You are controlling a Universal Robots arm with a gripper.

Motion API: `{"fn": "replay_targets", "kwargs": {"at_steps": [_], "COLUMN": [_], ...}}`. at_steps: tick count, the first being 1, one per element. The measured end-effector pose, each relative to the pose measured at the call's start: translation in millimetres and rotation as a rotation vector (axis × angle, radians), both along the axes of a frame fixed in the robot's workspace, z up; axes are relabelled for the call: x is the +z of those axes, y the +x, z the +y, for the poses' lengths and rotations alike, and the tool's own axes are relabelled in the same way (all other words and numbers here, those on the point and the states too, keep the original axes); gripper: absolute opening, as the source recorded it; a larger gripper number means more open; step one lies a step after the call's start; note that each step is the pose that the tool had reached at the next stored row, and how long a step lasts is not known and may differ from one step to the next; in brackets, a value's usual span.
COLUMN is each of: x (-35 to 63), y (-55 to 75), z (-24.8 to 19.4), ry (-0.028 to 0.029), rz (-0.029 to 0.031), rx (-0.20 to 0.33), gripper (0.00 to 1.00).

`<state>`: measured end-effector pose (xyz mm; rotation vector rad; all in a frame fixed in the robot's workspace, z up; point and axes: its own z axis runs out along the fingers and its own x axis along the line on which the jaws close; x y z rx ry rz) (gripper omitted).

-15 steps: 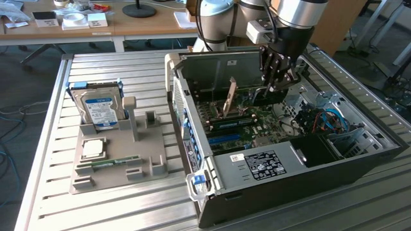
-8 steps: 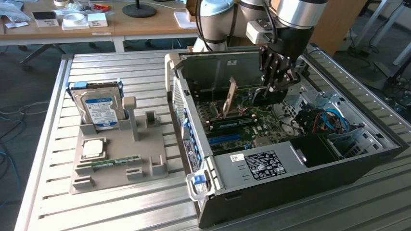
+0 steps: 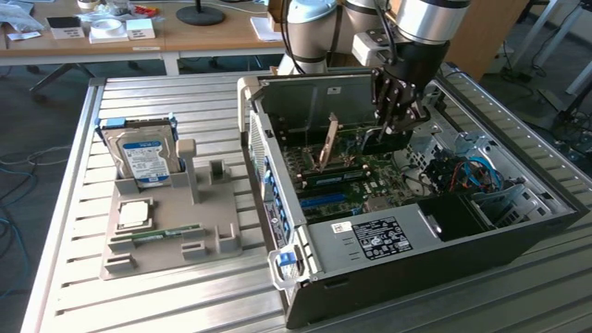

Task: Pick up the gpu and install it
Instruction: 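Insert the gpu into the slot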

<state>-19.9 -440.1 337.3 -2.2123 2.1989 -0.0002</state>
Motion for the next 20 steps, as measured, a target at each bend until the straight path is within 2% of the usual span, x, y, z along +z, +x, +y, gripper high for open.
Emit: {"fn": "replay_targets", "kwargs": {"at_steps": [20], "x": [-3.4], "y": [0.0], "z": [0.0], "ry": [-0.0001], "rz": [0.0], "rx": [0.0], "gripper": [0.27]}}
